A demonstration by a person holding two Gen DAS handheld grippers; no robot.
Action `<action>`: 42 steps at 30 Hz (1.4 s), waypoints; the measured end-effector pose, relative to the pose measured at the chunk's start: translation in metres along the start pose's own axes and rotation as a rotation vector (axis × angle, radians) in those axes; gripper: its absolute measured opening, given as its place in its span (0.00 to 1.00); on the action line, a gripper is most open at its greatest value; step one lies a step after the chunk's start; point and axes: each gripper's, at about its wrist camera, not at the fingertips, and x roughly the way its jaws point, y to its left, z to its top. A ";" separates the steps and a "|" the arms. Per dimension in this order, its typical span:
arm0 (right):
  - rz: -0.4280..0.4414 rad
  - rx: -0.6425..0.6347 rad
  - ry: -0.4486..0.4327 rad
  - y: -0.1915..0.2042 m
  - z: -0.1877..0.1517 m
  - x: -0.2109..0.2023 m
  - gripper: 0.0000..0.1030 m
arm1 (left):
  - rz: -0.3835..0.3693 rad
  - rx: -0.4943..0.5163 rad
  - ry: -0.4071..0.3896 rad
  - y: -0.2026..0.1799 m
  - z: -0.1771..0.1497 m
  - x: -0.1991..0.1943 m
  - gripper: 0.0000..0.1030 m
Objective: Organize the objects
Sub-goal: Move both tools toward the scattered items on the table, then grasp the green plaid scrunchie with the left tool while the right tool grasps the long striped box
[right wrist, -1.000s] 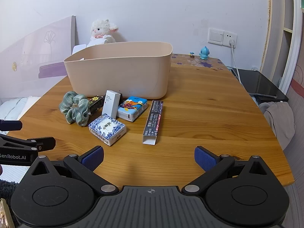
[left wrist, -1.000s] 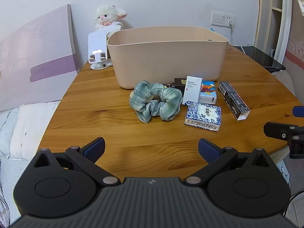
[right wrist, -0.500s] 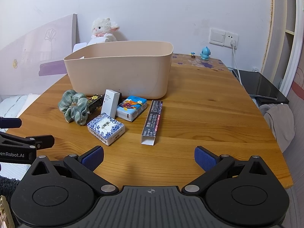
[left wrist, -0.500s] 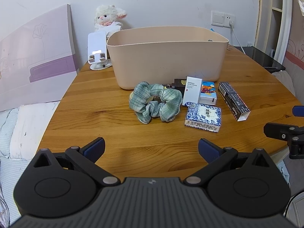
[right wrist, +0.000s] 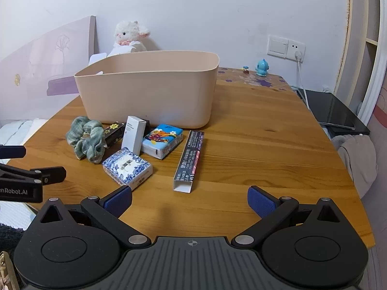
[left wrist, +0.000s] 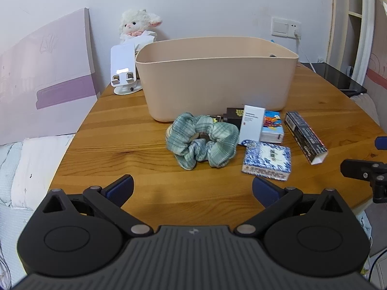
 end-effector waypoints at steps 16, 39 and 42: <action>-0.006 -0.036 0.048 -0.006 0.013 0.057 1.00 | -0.003 0.029 0.011 0.008 0.017 0.059 1.00; 0.039 -0.050 0.054 -0.005 0.022 0.101 0.36 | -0.095 -0.016 0.057 0.018 0.027 0.104 0.61; 0.046 -0.062 0.051 -0.001 0.023 0.100 0.21 | -0.117 -0.014 0.061 0.019 0.027 0.099 0.31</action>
